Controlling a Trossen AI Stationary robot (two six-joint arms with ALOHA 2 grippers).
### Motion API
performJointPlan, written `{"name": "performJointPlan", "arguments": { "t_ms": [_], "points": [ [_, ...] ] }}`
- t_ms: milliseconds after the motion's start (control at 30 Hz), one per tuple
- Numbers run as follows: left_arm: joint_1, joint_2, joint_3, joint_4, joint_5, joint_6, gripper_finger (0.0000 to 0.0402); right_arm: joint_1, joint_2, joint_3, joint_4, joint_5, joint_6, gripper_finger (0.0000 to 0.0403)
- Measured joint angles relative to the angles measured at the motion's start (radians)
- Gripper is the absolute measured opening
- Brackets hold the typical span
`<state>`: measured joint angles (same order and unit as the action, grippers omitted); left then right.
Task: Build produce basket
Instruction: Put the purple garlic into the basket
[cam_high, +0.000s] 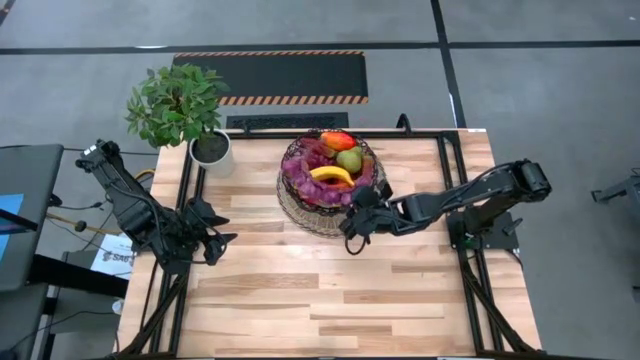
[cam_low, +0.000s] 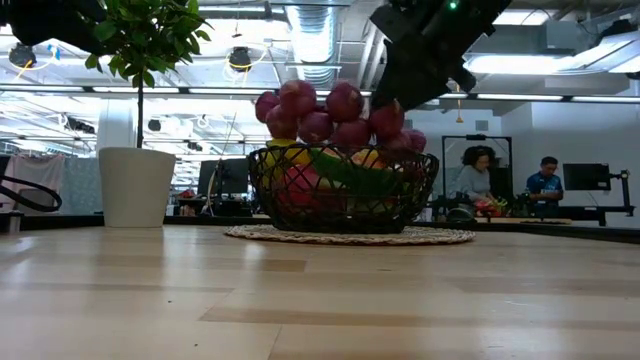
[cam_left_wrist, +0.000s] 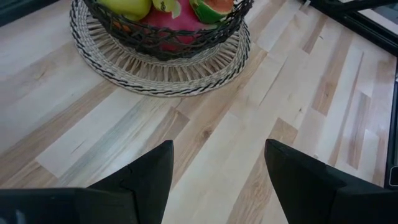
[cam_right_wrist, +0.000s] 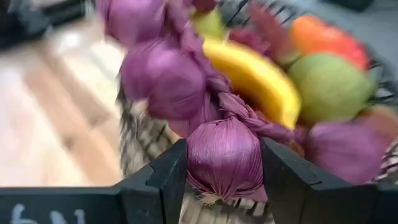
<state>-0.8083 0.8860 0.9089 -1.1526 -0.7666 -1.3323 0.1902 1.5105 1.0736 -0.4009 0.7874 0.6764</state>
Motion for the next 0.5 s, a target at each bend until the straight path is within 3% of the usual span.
{"name": "performJointPlan", "arguments": {
  "t_ms": [100,500],
  "points": [
    [0.000,0.000,0.000,0.000,0.000,0.000,0.0237,-0.007,0.000,-0.013,-0.001,-0.066,-0.020,0.0190],
    [0.000,0.000,0.000,0.000,-0.001,0.000,0.0237,-0.051,-0.013,-0.016,-0.106,-0.091,-0.122,0.0198]
  ]
}}
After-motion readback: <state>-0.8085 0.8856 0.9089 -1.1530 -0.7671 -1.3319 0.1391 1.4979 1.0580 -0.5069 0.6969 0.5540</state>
